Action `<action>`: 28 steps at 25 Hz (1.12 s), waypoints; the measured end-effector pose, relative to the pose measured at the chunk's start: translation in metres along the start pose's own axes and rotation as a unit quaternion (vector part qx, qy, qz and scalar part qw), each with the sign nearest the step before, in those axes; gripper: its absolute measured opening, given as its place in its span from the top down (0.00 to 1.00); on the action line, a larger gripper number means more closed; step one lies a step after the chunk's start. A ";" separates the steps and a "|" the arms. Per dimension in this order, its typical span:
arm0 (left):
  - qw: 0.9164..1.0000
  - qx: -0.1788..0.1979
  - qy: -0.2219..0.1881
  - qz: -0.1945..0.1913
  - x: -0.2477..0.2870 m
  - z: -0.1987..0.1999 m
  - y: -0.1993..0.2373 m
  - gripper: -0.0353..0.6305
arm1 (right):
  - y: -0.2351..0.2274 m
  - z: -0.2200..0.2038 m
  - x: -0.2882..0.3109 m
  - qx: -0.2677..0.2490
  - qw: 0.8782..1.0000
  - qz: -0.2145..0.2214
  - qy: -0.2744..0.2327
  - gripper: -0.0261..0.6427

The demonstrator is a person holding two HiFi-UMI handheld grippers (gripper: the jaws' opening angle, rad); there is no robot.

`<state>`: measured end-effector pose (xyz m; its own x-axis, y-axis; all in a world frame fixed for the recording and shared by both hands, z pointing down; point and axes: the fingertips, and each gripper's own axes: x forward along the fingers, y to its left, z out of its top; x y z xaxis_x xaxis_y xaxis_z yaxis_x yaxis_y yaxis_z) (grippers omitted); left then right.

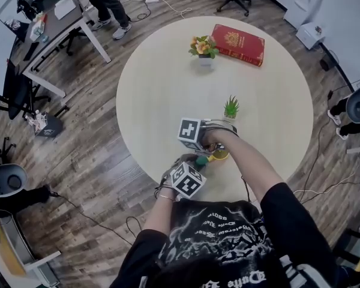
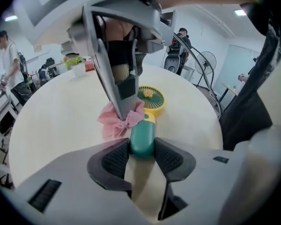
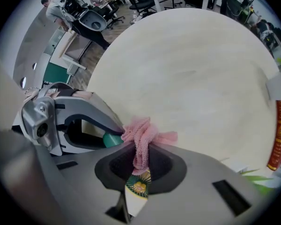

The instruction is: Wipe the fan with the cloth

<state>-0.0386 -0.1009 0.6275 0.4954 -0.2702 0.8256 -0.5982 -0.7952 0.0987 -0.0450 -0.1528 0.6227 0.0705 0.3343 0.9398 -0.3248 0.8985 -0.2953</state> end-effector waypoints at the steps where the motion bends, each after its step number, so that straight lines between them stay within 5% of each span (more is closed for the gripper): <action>1: 1.000 -0.002 0.000 0.002 0.000 0.001 0.000 0.67 | -0.003 -0.001 -0.001 0.005 1.000 -0.003 -0.001 0.88; 11: 1.000 -0.019 0.000 0.007 0.002 0.003 0.002 0.66 | -0.045 -0.006 -0.013 0.097 0.993 -0.028 -0.054 0.88; 19: 1.000 -0.019 -0.016 0.010 -0.001 0.005 0.001 0.66 | -0.064 -0.023 -0.014 0.193 0.975 0.027 -0.111 0.88; 28: 1.000 -0.014 -0.014 0.002 0.000 0.005 0.001 0.66 | -0.076 -0.048 -0.013 0.213 0.964 0.060 -0.149 0.88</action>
<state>-0.0365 -0.1046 0.6253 0.5104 -0.2890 0.8099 -0.6176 -0.7785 0.1115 0.0242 -0.2118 0.6251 -0.2453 0.2744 0.9298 -0.6762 0.6388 -0.3669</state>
